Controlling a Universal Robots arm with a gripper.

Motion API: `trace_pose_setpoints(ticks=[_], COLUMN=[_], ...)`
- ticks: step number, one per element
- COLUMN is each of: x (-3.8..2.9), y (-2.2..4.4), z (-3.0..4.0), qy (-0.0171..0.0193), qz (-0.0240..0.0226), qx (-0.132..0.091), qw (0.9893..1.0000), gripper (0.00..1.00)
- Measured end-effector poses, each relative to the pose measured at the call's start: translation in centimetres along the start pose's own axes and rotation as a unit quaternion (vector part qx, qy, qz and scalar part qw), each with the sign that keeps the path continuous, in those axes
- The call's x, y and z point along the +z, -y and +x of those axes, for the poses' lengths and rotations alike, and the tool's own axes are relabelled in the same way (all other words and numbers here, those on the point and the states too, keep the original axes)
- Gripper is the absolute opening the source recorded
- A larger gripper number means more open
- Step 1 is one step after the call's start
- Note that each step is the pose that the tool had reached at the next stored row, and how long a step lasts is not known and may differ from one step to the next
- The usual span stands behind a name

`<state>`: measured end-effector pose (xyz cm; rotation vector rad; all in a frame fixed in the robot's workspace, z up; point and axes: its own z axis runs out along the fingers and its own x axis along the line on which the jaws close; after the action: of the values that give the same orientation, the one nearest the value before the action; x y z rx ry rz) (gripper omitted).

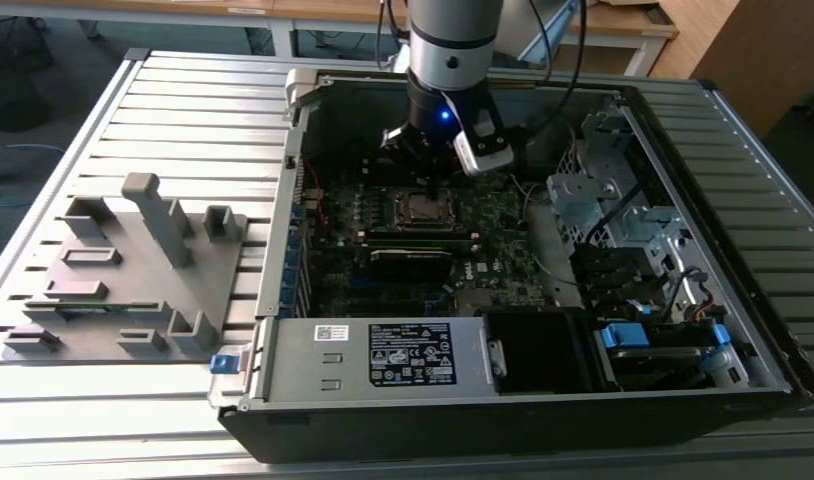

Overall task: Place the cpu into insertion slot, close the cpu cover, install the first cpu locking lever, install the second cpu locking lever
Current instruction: 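Install the second cpu locking lever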

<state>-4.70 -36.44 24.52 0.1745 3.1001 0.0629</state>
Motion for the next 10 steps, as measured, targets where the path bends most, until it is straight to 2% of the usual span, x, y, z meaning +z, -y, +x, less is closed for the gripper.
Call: trace_pose_setpoints(ticks=[10], x=[-0.05], y=[1.24], z=[-0.14], qy=[0.0], qz=[0.0], qx=[0.0], qw=[1.0], gripper=[0.1])
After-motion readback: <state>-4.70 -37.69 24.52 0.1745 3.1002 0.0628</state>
